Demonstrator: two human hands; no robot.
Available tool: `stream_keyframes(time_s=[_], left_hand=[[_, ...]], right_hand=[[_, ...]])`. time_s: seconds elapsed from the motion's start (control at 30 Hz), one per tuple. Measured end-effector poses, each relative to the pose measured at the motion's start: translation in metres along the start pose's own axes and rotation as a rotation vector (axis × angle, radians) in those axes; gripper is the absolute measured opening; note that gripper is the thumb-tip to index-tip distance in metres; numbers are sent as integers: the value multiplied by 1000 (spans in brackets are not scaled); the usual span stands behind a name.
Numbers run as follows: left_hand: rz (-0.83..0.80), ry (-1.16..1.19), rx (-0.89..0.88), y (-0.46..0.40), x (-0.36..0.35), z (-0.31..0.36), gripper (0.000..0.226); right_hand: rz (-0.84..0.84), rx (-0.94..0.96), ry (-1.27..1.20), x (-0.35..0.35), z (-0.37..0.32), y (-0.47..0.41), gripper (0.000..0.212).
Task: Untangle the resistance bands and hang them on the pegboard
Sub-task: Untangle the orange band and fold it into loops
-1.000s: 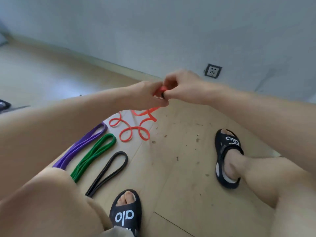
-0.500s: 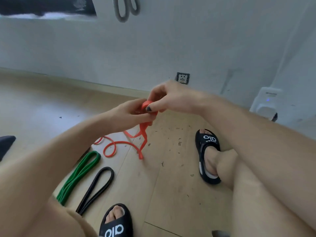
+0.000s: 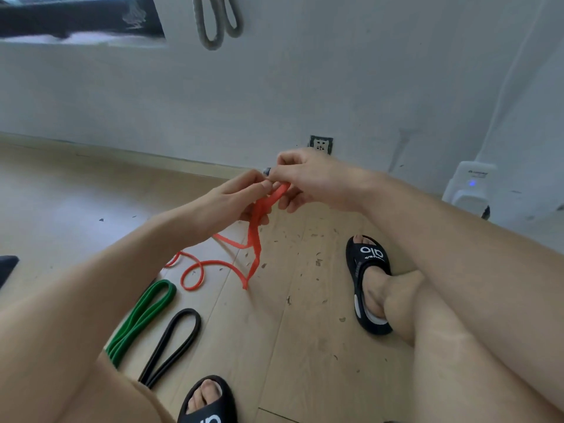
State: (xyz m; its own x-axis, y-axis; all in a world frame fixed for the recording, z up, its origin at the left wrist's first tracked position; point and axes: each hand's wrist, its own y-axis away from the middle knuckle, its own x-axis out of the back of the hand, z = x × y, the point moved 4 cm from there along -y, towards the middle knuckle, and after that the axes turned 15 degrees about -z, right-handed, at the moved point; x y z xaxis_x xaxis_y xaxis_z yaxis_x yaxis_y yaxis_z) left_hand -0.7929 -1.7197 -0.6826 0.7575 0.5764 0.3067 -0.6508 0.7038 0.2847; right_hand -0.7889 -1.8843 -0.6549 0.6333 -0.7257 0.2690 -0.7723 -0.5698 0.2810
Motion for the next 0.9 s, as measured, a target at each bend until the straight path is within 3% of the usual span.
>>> stream_keyframes(time_s=[0.27,0.4,0.5,0.6,0.73,0.8,0.9], left_hand=[[12,-7,5,2,7,4,42],[30,-2,34,4,8,7,40],[58,-27,23,1,4,12,39],[86,-59,41,-2,1,12,37],[107,-96,27,-4,-3,17,36],[141,-63,0,-6,-5,21,34],[170,28,-22,-5,-5,21,30]], right_hand=[[160,163,-130,14,-9,2,8],[180,158,-147,20,-5,2,21],[181,102,-23,20,-2,0,8],[271,35,236,20,-3,-2,14],[489,279,485,2,-34,-1,21],[423,298,602,-16,-40,-7,25],[242,104,654,-27,-25,-18,28]])
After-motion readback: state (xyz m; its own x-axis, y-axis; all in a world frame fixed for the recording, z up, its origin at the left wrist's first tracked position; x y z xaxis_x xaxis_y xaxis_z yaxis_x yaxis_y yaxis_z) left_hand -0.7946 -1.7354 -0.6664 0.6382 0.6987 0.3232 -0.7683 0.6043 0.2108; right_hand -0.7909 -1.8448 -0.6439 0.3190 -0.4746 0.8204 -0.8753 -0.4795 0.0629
